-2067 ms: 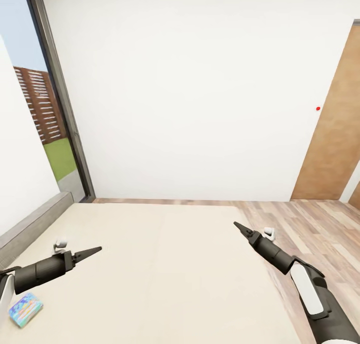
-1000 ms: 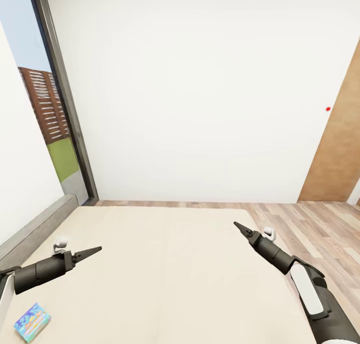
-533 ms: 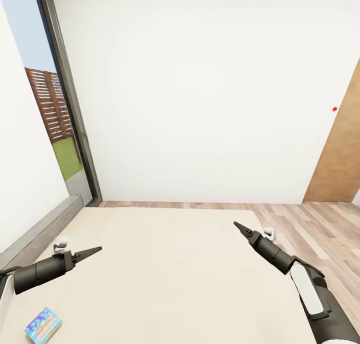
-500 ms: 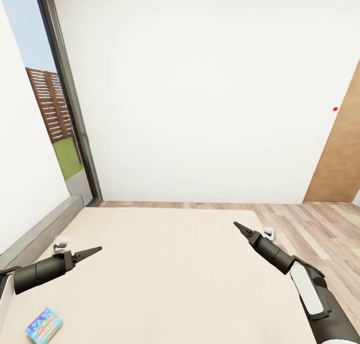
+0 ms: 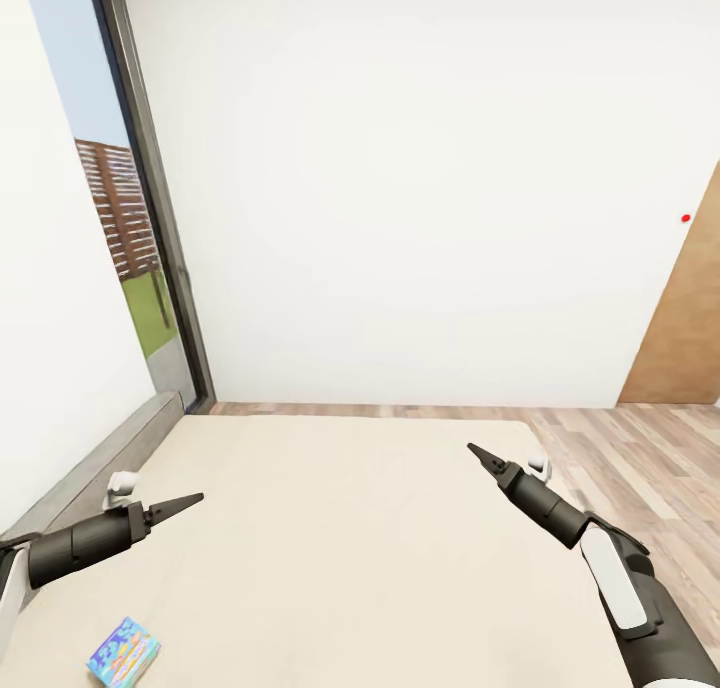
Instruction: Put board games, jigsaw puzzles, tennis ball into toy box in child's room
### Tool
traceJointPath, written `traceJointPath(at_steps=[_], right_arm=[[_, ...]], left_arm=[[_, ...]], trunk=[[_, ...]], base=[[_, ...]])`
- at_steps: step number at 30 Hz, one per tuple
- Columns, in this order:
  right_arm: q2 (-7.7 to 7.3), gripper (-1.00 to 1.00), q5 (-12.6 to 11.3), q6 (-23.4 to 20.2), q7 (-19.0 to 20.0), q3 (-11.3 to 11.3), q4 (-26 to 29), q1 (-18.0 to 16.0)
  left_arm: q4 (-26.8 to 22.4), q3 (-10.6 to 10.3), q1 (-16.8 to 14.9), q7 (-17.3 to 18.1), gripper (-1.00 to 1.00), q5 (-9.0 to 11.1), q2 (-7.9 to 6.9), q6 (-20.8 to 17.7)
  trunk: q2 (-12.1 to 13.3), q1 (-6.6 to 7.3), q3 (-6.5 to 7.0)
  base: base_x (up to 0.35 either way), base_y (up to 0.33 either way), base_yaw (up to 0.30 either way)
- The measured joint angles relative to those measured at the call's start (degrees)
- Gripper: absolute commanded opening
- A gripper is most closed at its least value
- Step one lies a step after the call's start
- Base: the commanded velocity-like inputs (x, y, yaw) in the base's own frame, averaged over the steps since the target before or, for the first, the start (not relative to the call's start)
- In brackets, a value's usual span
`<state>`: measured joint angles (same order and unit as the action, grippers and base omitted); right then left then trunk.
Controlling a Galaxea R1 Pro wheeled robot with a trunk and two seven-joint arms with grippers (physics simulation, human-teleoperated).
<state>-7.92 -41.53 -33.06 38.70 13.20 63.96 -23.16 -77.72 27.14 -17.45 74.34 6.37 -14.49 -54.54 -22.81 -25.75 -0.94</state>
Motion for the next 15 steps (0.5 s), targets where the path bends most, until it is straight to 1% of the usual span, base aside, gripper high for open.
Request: traceJointPath(at_steps=[5, 10, 15], right_arm=[[0.0, 1.0, 0.0, 0.02, -0.03, 0.0, 0.0, 0.0], [0.0, 1.0, 0.03, 0.08, -0.12, 0.0, -0.02, 0.0], [0.03, 1.0, 0.14, 0.09, -0.36, -0.08, -0.07, 0.0]], left_arm=[[0.0, 0.0, 0.0, 0.0, 1.0, 0.0, 0.0, -0.01], [0.01, 0.0, 0.0, 0.0, 1.0, 0.01, 0.0, 0.01], [0.0, 0.0, 0.0, 0.0, 1.0, 0.0, 0.0, 0.0]], trunk=[[0.0, 0.0, 0.0], [0.0, 0.0, 0.0], [0.0, 0.0, 0.0]], base=[[0.0, 0.251, 0.0], [0.0, 0.125, 0.0], [0.0, 0.22, 0.0]])
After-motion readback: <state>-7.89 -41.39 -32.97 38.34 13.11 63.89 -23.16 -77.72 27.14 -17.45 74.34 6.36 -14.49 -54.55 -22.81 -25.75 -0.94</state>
